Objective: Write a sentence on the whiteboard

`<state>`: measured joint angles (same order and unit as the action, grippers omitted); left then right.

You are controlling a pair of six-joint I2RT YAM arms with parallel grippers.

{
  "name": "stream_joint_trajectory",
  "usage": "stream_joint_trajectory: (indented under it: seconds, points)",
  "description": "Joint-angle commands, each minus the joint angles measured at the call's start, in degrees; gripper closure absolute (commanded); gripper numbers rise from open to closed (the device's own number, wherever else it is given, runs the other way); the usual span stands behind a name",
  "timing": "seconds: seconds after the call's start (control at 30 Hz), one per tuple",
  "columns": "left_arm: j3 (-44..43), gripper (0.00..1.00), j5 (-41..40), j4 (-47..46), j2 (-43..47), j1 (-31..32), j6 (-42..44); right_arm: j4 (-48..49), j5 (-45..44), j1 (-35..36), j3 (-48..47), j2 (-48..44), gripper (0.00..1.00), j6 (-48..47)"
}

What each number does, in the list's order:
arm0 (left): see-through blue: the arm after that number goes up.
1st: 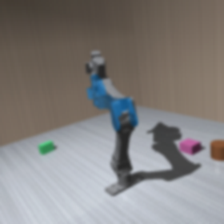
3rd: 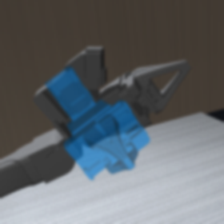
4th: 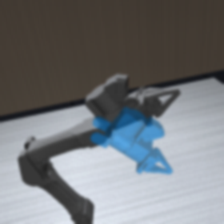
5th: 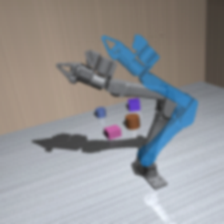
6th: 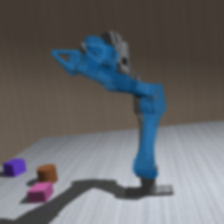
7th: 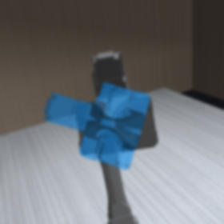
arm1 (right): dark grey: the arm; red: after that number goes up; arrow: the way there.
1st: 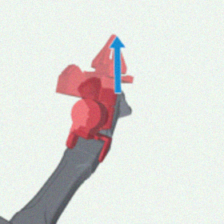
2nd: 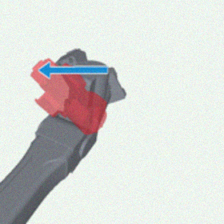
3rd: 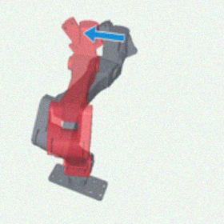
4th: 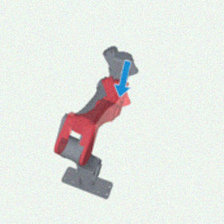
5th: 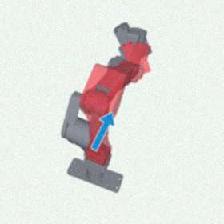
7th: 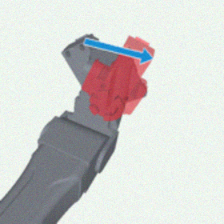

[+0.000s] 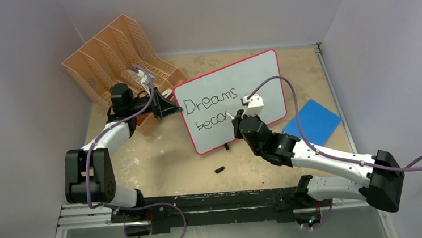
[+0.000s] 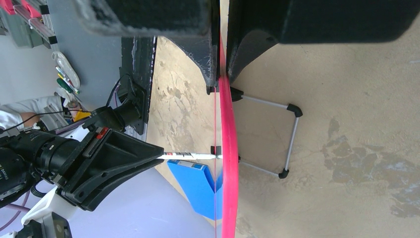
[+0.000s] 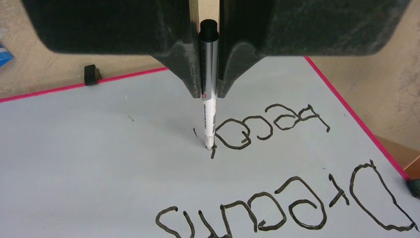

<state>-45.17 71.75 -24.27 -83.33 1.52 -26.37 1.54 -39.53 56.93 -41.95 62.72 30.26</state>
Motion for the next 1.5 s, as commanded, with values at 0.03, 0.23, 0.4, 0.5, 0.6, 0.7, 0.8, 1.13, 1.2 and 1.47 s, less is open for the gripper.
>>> stream_joint_trajectory:
  seconds: [0.03, 0.23, 0.4, 0.5, 0.6, 0.7, 0.8, 1.13, 1.2, 1.47]
  points:
    - [-1.61, 1.0, -0.13, -0.6, 1.35, -0.12, 2.02, -0.86, -2.75, -0.15, 0.03, -0.58, 1.0, 1.35]
    - [-1.64, 1.0, -0.2, -0.6, 1.37, -0.15, 2.0, -2.42, -2.57, -0.15, 0.46, -0.94, 1.0, 2.45]
    - [-1.63, 1.0, -0.2, -0.6, 1.33, -0.2, 2.01, -3.83, -2.66, -0.15, 0.85, -1.11, 1.0, 3.4]
    - [-1.61, 1.0, -0.2, -0.6, 1.33, -0.13, 2.02, -4.17, -2.42, -0.15, 1.03, -1.23, 1.0, 3.62]
    - [-1.6, 1.0, -0.22, -0.6, 1.33, -0.14, 1.94, -4.4, -1.97, -0.17, 1.31, -1.11, 1.0, 3.89]
    - [-1.59, 1.0, -0.21, -0.62, 1.33, -0.17, 1.94, -4.68, -1.44, -0.15, 1.57, -0.97, 1.0, 4.39]
    - [-1.6, 1.0, -0.21, -0.61, 1.33, -0.12, 1.94, -5.0, -1.03, -0.21, 1.7, -0.81, 1.0, 4.9]
    - [-1.66, 1.0, -0.21, -0.6, 1.33, -0.17, 1.94, -5.92, -0.03, -0.15, 1.93, -0.91, 1.0, 5.73]
    - [-1.65, 1.0, -0.21, -0.6, 1.33, -0.14, 1.94, -6.07, 0.13, -0.15, 1.95, -0.95, 1.0, 5.84]
    - [-1.63, 1.0, -0.29, -0.6, 1.33, -0.13, 1.99, -5.67, -0.58, -0.15, 1.33, -1.7, 1.0, 5.51]
